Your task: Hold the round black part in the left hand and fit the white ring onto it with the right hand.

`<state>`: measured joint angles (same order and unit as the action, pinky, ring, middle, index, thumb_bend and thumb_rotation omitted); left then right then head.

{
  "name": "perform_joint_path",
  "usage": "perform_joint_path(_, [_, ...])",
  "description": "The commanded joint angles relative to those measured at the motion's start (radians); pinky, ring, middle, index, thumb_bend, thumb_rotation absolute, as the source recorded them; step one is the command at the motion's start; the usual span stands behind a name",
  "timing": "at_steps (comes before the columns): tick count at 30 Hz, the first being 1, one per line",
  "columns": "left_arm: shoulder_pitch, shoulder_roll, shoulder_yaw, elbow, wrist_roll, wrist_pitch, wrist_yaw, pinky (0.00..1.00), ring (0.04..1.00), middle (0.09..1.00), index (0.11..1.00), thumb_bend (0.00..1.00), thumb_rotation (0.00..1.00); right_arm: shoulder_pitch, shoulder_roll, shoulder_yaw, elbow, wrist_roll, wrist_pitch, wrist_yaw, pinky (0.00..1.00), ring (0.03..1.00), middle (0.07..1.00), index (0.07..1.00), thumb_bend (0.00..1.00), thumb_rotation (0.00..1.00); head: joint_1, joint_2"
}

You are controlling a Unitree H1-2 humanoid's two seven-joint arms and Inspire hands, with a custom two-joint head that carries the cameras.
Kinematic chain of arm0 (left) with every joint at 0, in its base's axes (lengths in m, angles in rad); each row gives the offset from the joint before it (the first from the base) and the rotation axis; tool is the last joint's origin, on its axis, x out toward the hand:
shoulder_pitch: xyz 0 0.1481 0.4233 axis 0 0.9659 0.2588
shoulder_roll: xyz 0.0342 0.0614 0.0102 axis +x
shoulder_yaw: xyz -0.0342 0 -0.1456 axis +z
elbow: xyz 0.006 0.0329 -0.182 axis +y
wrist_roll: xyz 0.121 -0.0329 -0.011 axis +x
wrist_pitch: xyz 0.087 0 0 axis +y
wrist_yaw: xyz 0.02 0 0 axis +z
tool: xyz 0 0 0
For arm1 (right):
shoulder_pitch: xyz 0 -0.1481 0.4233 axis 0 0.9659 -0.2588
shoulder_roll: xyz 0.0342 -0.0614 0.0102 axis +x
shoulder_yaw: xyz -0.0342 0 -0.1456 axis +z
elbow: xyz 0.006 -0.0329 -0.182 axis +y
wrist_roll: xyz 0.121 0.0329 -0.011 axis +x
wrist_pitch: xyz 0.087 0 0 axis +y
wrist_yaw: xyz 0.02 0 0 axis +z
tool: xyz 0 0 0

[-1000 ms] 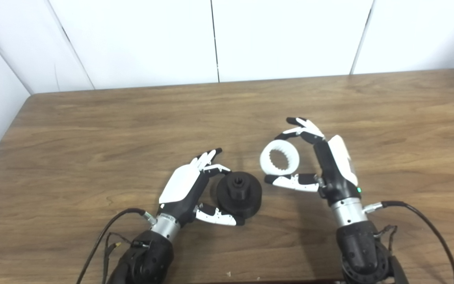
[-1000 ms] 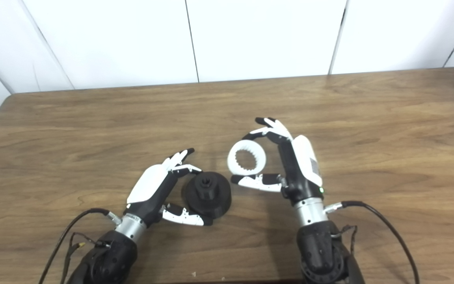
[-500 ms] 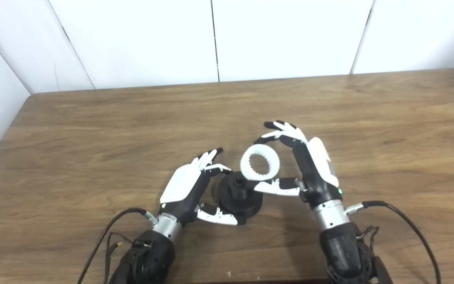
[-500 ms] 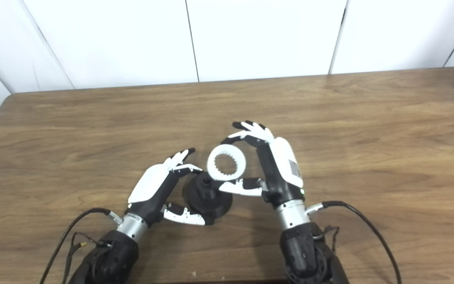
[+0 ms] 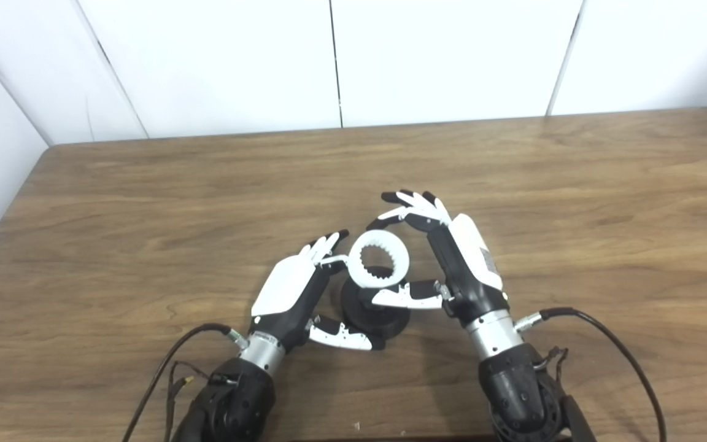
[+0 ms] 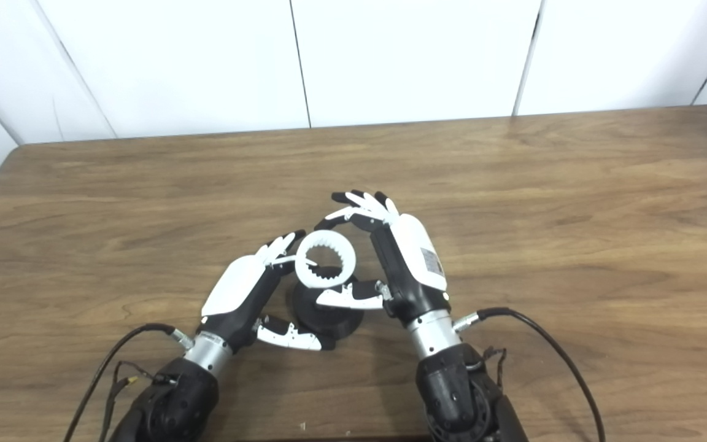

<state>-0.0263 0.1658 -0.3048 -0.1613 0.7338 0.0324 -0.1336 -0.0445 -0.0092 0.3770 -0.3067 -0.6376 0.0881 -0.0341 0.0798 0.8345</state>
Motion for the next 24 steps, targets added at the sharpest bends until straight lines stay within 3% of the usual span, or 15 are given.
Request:
perform_joint_path(1, [-0.022, 0.000, 0.000, -0.022, 0.006, -0.005, 0.015, 1.00, 1.000, 1.000, 0.613, 0.94, 0.37, -0.026, 0.019, 0.005, -0.018, -0.003, -0.035, 0.001, 1.00, 0.914, 0.853, 0.482, 0.52, 0.14, 0.002, 0.002])
perform_joint_path(24, [-0.021, 0.005, 0.010, -0.043, -0.004, 0.017, -0.005, 1.00, 1.000, 1.000, 0.609, 0.94, 0.37, 0.009, -0.024, -0.013, -0.028, 0.003, -0.037, 0.025, 1.00, 0.914, 0.857, 0.483, 0.52, 0.14, -0.010, 0.021])
